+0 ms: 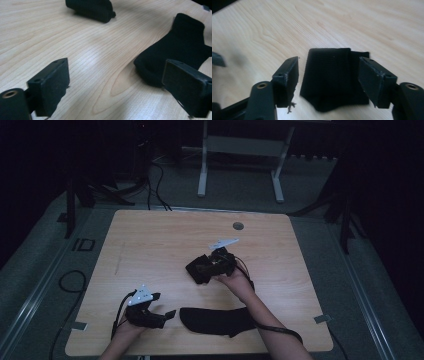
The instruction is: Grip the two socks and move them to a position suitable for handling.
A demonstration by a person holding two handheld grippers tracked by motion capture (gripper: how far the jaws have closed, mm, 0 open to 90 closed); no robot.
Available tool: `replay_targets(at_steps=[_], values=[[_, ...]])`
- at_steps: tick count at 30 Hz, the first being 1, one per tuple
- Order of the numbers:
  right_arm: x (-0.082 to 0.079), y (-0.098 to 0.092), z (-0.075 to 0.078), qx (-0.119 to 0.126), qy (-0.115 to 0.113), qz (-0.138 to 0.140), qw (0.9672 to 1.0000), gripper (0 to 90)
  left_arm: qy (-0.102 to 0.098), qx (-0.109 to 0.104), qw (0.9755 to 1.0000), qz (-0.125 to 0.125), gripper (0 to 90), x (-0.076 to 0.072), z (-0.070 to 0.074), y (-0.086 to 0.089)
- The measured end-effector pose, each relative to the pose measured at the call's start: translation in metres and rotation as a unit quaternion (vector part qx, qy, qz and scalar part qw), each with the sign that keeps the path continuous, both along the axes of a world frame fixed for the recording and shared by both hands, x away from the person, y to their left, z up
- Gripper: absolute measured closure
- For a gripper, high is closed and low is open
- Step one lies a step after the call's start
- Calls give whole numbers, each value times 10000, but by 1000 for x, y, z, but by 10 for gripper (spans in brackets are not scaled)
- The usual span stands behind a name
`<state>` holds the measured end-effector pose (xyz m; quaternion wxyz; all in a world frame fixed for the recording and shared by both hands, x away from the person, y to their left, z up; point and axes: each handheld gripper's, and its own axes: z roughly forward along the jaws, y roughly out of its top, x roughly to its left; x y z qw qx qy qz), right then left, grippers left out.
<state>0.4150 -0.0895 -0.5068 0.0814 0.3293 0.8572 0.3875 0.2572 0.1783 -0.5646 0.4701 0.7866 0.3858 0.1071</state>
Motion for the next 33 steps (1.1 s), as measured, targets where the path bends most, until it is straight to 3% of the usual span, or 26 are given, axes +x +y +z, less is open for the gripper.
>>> replay_targets(at_steps=[5, 9, 11, 13, 15, 17, 18, 20, 25, 33], values=[[18, 17, -26, -422, 117, -197, 9988, 280, -1, -17, 10000, 14, 76, -1, -1, 1], [19, 25, -45, -786, 267, -69, 9965, 279, 10, -36, 10000, -11, 77, -1, -1, 2], [15, 27, -48, -869, 70, -86, 9962, 306, -7, -27, 10000, 5, 77, -1, -1, 1], [11, 26, -49, -871, -15, -148, 9961, 355, -16, -24, 10000, -7, 77, -2, -1, 1], [9, 25, -47, -866, -43, -101, 9962, 528, -22, -40, 10000, 7, 77, -1, -1, 1], [8, 25, -46, -858, -39, -97, 9963, 528, -22, -40, 10000, 7, 77, -1, -1, 1], [6, 24, -47, -789, -26, -72, 9969, 692, -5, -92, 10000, 38, 78, -1, 0, 3], [4, 25, -47, -769, -38, -91, 9970, 749, -6, -101, 9999, 39, 93, -1, -1, 3], [-1, 16, -37, -668, -108, -198, 9975, 789, 9, -111, 9999, 23, 96, -1, -2, 2], [-17, -24, 4, -131, -309, -363, 9988, 788, 20, -130, 9999, 83, 96, -1, -2, 1]])
